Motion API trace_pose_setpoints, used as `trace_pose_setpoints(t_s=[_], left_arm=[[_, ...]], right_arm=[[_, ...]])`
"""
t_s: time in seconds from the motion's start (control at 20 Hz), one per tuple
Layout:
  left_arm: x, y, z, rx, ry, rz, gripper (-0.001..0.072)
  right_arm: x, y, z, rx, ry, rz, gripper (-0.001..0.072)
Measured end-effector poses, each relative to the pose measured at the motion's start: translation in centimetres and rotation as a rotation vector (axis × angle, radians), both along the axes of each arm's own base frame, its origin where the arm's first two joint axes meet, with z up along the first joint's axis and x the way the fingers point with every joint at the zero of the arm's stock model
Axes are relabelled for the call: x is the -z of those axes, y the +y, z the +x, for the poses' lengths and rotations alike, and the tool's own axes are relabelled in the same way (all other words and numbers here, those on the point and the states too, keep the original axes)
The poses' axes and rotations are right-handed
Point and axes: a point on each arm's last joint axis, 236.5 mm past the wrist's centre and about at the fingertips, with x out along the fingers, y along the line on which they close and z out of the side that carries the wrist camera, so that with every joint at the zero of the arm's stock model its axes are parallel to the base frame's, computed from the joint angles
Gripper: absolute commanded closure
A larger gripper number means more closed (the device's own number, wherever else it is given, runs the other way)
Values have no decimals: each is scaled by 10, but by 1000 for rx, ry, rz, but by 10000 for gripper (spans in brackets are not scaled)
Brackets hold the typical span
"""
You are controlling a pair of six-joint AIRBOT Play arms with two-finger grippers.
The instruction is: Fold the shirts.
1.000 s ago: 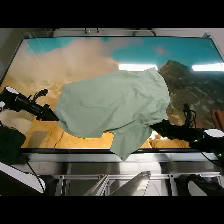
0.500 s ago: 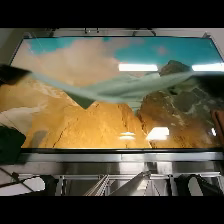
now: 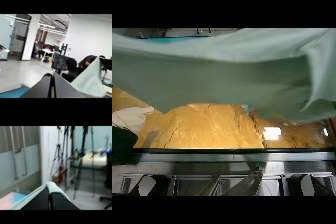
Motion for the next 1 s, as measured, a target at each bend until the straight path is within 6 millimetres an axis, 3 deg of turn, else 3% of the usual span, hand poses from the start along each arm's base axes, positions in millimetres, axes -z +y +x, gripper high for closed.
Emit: trace_pose_setpoints(t_s=[0.1,0.2,0.35,0.5,0.7,0.9,1.0], left_arm=[[0,0,8,-53,42,68,685],[16,1,31,-101,147,154,685],[59,-1,77,-106,332,277,685],[127,-12,134,-65,533,398,685],[238,-33,210,-22,763,530,685],[351,-42,272,2,947,569,685],[393,-41,297,4,1001,569,685]], right_arm=[[-14,-5,0,47,-33,-37,692],[-12,-18,13,64,-8,-38,691],[26,-46,56,25,147,19,692],[100,-74,109,-30,366,115,692],[242,-102,177,-62,698,257,691],[372,-106,230,-99,938,365,692],[415,-105,255,-127,987,444,692]])
